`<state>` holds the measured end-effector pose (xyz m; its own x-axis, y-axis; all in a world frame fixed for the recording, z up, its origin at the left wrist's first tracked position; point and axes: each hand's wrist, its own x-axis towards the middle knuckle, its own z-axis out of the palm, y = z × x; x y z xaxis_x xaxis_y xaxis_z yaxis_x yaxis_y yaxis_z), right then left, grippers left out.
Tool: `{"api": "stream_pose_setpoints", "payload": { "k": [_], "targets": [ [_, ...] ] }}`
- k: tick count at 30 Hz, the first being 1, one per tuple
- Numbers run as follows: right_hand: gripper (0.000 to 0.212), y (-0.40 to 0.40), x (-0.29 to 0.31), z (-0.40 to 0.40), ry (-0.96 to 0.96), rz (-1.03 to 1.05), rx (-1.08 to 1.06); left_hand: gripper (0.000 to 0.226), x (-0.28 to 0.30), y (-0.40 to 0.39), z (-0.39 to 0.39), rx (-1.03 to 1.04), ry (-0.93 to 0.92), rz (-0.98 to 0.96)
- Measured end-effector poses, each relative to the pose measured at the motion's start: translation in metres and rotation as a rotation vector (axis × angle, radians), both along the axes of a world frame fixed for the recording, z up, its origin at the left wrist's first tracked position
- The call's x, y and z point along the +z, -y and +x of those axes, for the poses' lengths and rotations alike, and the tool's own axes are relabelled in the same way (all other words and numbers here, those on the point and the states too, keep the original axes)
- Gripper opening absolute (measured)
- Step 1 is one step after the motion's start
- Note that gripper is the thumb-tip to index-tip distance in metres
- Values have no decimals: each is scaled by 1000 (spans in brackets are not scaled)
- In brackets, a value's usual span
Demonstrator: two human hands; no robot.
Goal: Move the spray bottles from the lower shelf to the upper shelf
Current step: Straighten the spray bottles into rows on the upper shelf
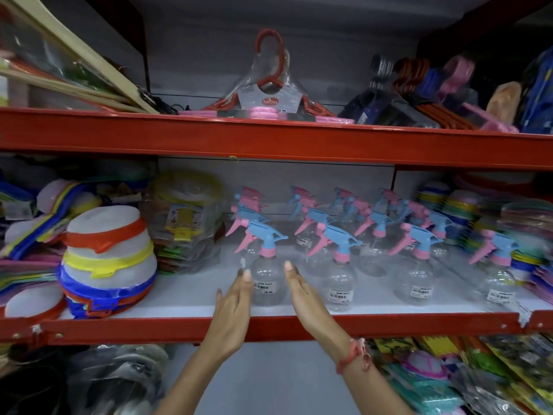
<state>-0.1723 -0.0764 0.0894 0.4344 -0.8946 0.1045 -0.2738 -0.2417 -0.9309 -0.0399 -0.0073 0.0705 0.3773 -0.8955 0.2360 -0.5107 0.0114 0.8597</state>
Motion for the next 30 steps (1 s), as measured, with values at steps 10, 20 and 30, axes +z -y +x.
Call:
{"api": "stream_pose_setpoints", "payload": {
  "k": [10, 20, 30],
  "targets": [
    [75, 1, -2, 17, -46, 30, -28, 86, 10, -5, 3, -166, -17, 80],
    [70, -6, 3, 28, -102, -13, 24, 80, 5, -15, 15, -123, -66, 41],
    [70, -13, 0, 13, 9, -154, -75, 57, 3, -17, 7, 81, -157, -238]
  ]
}}
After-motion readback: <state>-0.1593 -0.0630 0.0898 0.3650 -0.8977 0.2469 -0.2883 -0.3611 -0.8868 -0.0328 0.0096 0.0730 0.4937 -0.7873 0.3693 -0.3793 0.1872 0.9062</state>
